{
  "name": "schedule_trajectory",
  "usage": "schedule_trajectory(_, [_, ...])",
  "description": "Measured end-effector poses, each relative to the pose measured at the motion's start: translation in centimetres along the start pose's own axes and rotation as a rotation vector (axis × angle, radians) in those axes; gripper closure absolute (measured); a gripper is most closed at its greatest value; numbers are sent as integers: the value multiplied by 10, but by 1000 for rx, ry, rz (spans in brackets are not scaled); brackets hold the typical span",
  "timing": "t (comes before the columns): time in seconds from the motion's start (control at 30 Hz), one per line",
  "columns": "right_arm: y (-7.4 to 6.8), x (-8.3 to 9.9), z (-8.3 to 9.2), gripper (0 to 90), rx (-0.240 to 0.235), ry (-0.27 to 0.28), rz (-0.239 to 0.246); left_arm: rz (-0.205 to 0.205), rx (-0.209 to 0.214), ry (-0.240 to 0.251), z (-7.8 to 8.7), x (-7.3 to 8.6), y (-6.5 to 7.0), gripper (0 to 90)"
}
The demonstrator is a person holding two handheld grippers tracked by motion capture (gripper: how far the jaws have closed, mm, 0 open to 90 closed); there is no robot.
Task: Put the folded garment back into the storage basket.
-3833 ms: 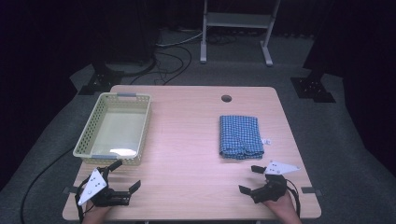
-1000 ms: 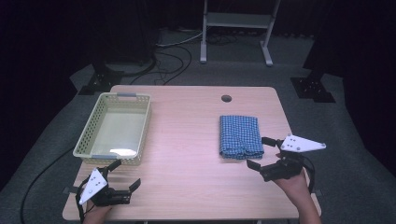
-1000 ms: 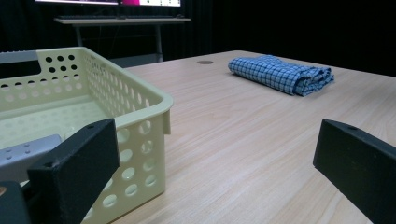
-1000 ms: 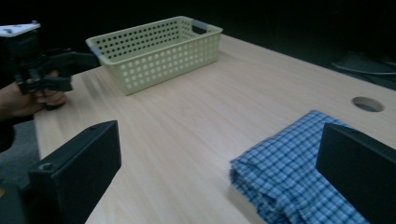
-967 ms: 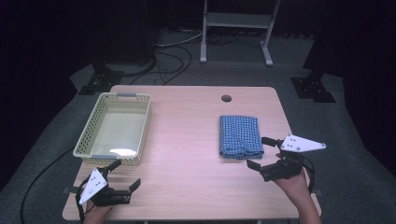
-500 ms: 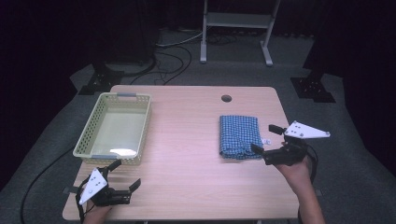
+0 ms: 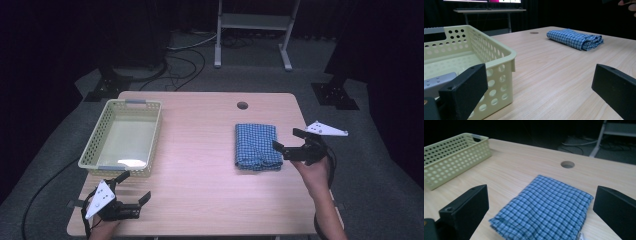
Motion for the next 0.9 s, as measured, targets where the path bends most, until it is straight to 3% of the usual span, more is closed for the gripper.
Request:
schedule_trajectory(0.23, [15, 12, -23, 0, 47, -73, -69, 2, 1, -1, 0, 0, 0, 0])
schedule_trajectory(0.43, [25, 19, -41, 0, 71, -141, -100, -2, 3, -2, 0, 0, 0, 0])
schedule_trajectory(0.67, [30, 29, -60, 0, 71, -202, -120, 0, 2, -1, 0, 0, 0, 0])
schedule_trajectory(0.9, [28, 33, -76, 0, 85, -245, -108, 5, 1, -3, 0, 0, 0, 0])
Point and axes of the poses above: each handheld gripper's, and its own axes: z roughly backward along the jaws, x roughly out of its underside, y roughly to its right, the point moved 3 cm from there along -z, roughly forward along the jaws, and after that the axes turned 10 degrees about x, right-handed, at the moved point
